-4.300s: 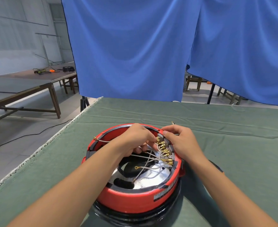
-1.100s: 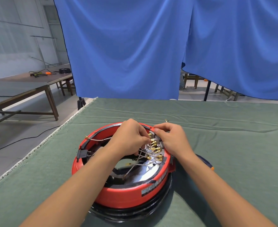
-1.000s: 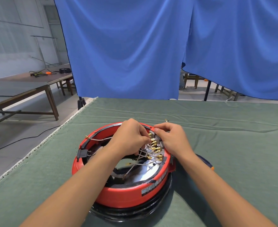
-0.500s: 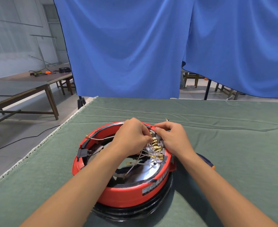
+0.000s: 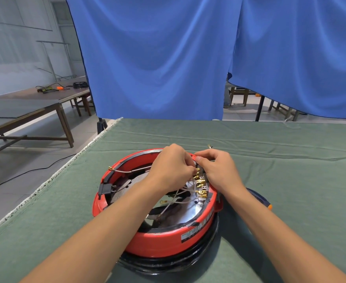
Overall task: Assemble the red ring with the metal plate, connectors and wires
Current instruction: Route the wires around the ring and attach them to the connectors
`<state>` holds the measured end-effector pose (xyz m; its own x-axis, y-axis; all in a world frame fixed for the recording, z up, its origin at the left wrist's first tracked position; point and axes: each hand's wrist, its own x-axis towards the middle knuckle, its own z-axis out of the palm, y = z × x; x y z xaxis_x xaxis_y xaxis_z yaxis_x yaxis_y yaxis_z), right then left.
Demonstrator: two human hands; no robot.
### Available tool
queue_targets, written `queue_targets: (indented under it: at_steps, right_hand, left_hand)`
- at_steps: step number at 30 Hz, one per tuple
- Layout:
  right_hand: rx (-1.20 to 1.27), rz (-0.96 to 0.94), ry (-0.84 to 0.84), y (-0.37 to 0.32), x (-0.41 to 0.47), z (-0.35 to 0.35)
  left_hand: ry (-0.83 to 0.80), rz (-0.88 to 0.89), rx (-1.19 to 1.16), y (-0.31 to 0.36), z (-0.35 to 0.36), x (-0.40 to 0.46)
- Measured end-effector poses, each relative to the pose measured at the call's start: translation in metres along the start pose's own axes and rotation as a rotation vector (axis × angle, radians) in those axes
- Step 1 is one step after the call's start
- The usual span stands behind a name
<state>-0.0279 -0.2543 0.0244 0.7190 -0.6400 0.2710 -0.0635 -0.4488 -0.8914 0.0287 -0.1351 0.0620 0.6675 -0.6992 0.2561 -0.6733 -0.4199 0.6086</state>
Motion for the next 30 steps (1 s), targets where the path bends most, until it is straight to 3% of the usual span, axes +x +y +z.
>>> queue_targets:
  at_steps: [6,10,16,19,24,30]
  right_hand:
    - [0.047,-0.004,-0.004,0.001,-0.001,-0.001]
    - [0.058,-0.013,-0.016,0.001,-0.001,-0.002]
    - [0.060,-0.003,-0.020,0.001,0.000,-0.002]
    - [0.060,0.010,-0.019,0.000,-0.001,-0.002]
    - [-0.024,0.004,-0.022,-0.003,-0.004,-0.004]
    - [-0.190,-0.020,-0.203,-0.010,-0.004,-0.013]
  left_hand:
    - [0.004,0.009,0.043,-0.001,0.000,-0.007]
    - [0.105,0.069,0.099,0.000,-0.004,-0.015]
    - [-0.065,0.093,0.270,0.005,-0.011,-0.022]
    - [-0.074,0.100,0.311,0.007,-0.011,-0.025]
    - [-0.066,0.110,0.264,0.006,-0.002,-0.031]
    - [-0.074,0.097,0.151,0.001,-0.001,-0.031]
